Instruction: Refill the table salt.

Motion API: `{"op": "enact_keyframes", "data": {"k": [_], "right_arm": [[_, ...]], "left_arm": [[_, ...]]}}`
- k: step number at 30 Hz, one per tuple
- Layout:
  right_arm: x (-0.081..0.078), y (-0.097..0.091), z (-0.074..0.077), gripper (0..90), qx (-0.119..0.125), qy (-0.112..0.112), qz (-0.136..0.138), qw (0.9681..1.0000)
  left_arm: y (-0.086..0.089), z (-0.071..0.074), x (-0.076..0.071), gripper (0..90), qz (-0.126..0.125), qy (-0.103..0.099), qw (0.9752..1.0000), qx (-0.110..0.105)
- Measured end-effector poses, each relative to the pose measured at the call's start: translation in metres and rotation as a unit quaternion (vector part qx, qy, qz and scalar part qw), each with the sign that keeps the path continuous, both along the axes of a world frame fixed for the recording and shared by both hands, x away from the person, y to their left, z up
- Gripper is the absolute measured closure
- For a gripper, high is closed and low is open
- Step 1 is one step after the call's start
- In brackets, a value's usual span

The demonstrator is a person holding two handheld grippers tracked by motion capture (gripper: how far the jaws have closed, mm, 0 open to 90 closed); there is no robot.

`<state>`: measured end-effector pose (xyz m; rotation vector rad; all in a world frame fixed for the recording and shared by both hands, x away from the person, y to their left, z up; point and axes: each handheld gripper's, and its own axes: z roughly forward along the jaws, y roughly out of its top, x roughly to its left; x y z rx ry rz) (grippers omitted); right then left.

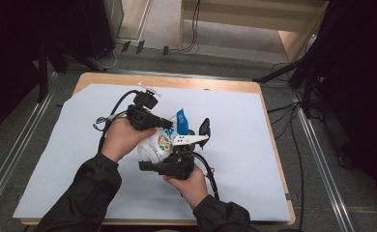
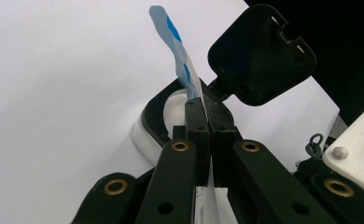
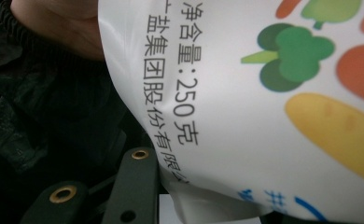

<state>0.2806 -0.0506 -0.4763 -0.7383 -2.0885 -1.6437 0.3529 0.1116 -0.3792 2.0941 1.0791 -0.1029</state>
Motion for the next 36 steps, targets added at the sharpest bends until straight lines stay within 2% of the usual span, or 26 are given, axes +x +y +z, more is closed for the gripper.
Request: {"op": "enact_keyframes", "data": {"k": [7, 12, 16, 21, 25, 36], "right_arm": [[-0.0004, -0.0003, 0.0004, 71.6, -0.003, -0.001, 0.005, 1.0], [0.0004, -0.0015, 0.0006, 71.5, 0.0, -0.002, 0.005, 1.0], [0.0022, -0.0032, 0.0007, 71.6, 0.012, 0.005, 0.008, 0.9999], [0.0032, -0.0046, 0.0011, 71.6, 0.017, 0.003, 0.01, 0.9998], [0.0033, -0.0052, 0.0014, 71.6, 0.019, 0.004, 0.01, 0.9998], [0.004, -0.0062, 0.0017, 71.5, 0.019, 0.006, 0.008, 0.9998]], "left_arm": [[-0.0004, -0.0006, -0.0004, 90.0, -0.001, -0.001, 1.0, 0.002], [0.0001, -0.0002, 0.0, 89.0, -0.001, -0.003, 1.0, -0.005], [-0.0021, 0.0, -0.0011, 82.4, -0.004, -0.002, 1.0, -0.007], [-0.0034, 0.0003, -0.0017, 76.3, -0.011, -0.001, 0.9999, -0.008], [-0.0039, 0.0002, -0.0019, 68.0, -0.011, -0.001, 0.9998, -0.014], [-0.004, -0.0003, -0.0017, 63.0, -0.018, -0.006, 0.9997, -0.012]]}}
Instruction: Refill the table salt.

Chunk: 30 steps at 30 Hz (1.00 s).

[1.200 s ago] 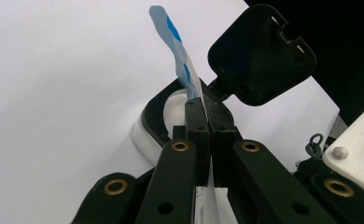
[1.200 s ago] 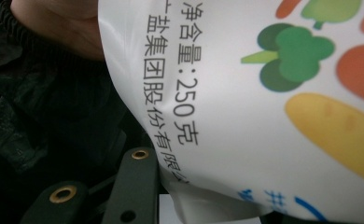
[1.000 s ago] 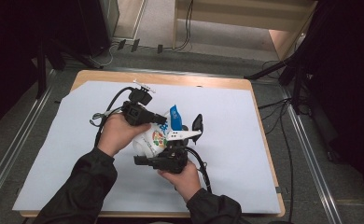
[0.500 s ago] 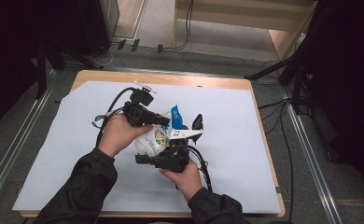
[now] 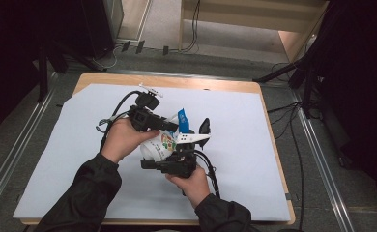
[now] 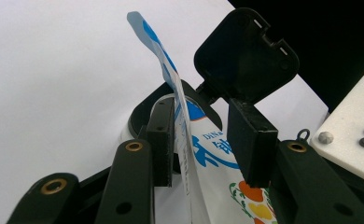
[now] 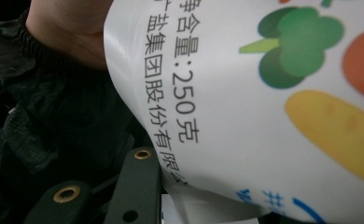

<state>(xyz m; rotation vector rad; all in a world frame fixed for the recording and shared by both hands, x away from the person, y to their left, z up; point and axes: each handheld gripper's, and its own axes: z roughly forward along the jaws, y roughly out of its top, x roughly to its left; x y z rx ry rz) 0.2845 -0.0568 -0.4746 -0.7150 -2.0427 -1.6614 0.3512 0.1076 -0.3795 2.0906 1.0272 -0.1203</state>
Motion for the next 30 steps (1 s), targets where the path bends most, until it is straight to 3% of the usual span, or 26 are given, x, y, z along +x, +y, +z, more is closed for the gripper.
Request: {"op": "enact_keyframes", "data": {"k": [30], "right_arm": [[0.0023, 0.0, -0.001, 71.4, 0.003, 0.01, -0.002, 0.9999]], "left_arm": [[0.0, -0.0005, 0.0001, 60.9, 0.001, -0.001, 1.0, 0.001]]}}
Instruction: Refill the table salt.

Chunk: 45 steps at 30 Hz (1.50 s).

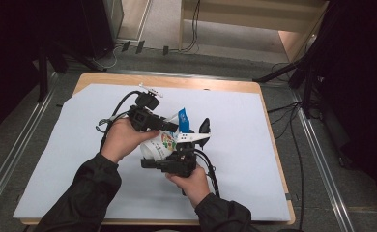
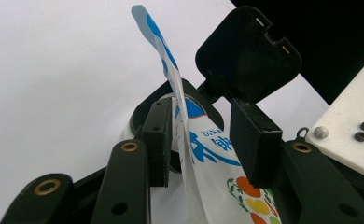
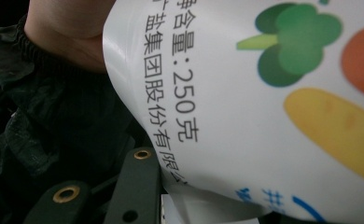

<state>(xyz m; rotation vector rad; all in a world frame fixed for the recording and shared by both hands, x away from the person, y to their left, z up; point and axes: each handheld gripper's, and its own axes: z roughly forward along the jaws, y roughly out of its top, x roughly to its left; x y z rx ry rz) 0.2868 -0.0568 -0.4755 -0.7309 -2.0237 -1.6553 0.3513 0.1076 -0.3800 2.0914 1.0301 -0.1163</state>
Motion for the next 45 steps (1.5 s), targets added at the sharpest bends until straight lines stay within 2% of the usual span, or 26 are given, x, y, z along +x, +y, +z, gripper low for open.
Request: {"op": "enact_keyframes", "data": {"k": [20, 33, 39, 45], "right_arm": [[0.0017, -0.0012, -0.0027, 71.3, -0.001, 0.004, -0.005, 1.0], [0.0031, -0.0018, -0.0047, 71.3, 0.01, 0.022, -0.003, 0.9997], [0.0019, -0.0005, -0.0051, 71.2, 0.0, 0.015, -0.006, 0.9999], [0.0003, 0.0023, -0.0087, 71.2, -0.022, -0.002, -0.006, 0.9997]], "left_arm": [[-0.0011, 0.0, -0.0007, 61.4, -0.003, -0.001, 1.0, 0.001], [-0.0012, -0.0003, -0.0008, 62.8, -0.003, -0.002, 1.0, 0.002], [0.0003, -0.0012, 0.0, 69.5, -0.003, 0.001, 1.0, 0.008], [0.0031, -0.0061, 0.002, 75.3, -0.004, 0.009, 0.9998, 0.019]]}}
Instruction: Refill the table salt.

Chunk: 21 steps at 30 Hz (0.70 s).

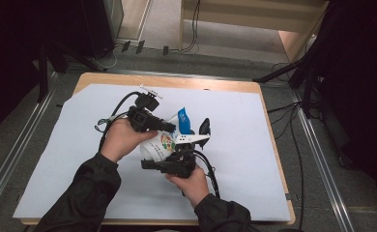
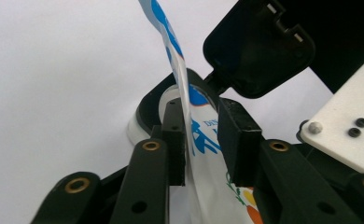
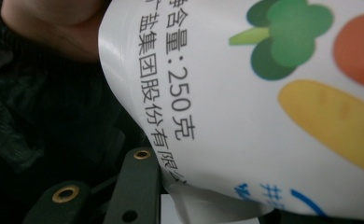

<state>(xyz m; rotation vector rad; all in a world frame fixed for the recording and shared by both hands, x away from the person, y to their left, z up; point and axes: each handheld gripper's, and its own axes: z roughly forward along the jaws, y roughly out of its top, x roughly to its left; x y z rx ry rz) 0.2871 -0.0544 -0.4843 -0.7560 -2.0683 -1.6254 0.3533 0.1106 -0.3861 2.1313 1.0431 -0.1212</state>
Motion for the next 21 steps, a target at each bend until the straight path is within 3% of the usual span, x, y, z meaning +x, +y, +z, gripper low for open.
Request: {"op": "enact_keyframes", "data": {"k": [13, 21], "right_arm": [[-0.003, 0.005, -0.01, 70.9, -0.044, -0.037, 0.003, 0.9983], [-0.005, 0.006, -0.016, 70.3, -0.056, -0.044, 0.001, 0.9974]], "left_arm": [[0.007, -0.01, 0.002, 84.7, -0.01, 0.022, 0.9997, -0.007], [0.01, -0.011, -0.001, 88.9, -0.021, 0.018, 0.9995, -0.014]]}}
